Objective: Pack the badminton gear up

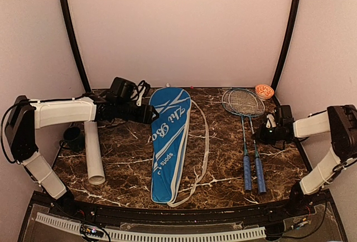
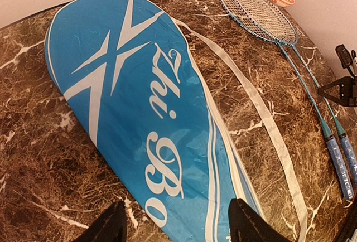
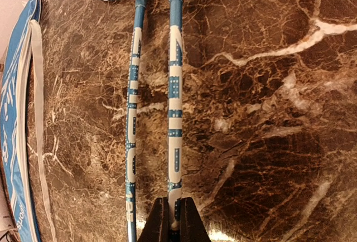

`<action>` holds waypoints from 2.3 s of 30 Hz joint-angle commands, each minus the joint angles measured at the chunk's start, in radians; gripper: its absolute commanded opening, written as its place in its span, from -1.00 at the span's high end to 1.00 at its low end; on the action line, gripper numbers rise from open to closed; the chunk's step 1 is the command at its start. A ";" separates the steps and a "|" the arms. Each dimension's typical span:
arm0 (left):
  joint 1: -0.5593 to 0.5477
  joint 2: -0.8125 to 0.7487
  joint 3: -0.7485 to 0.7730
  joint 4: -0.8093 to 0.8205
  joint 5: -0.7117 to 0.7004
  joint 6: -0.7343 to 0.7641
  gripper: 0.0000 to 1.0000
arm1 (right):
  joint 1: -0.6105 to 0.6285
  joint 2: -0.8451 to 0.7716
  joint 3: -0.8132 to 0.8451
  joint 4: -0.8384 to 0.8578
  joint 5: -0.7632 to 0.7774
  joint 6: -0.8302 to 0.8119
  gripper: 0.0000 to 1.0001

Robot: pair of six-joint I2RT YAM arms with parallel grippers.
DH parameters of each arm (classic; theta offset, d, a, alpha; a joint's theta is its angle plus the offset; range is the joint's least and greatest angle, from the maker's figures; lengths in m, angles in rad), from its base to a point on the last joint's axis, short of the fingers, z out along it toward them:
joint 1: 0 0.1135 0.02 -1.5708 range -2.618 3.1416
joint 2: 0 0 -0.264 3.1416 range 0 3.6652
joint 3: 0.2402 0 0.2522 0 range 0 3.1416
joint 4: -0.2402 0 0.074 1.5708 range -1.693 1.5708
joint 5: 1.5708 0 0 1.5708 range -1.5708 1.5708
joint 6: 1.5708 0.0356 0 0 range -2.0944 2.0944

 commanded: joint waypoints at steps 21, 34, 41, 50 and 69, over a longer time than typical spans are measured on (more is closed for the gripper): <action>-0.270 0.313 0.280 -0.197 -0.239 -0.013 0.06 | 0.123 -0.398 0.084 -0.159 -0.010 0.058 1.00; -0.285 0.514 0.410 -0.299 -0.324 -0.018 0.10 | 0.162 -0.415 0.056 -0.130 -0.015 0.069 1.00; -0.295 0.569 0.456 -0.339 -0.337 -0.004 0.14 | 0.164 -0.392 0.049 -0.116 -0.021 0.062 1.00; -0.339 0.554 0.531 -0.407 -0.408 0.000 0.17 | 0.167 -0.381 0.045 -0.109 -0.029 0.051 1.00; -0.330 0.629 0.535 -0.400 -0.366 -0.012 0.49 | 0.170 -0.387 0.033 -0.103 -0.032 0.044 1.00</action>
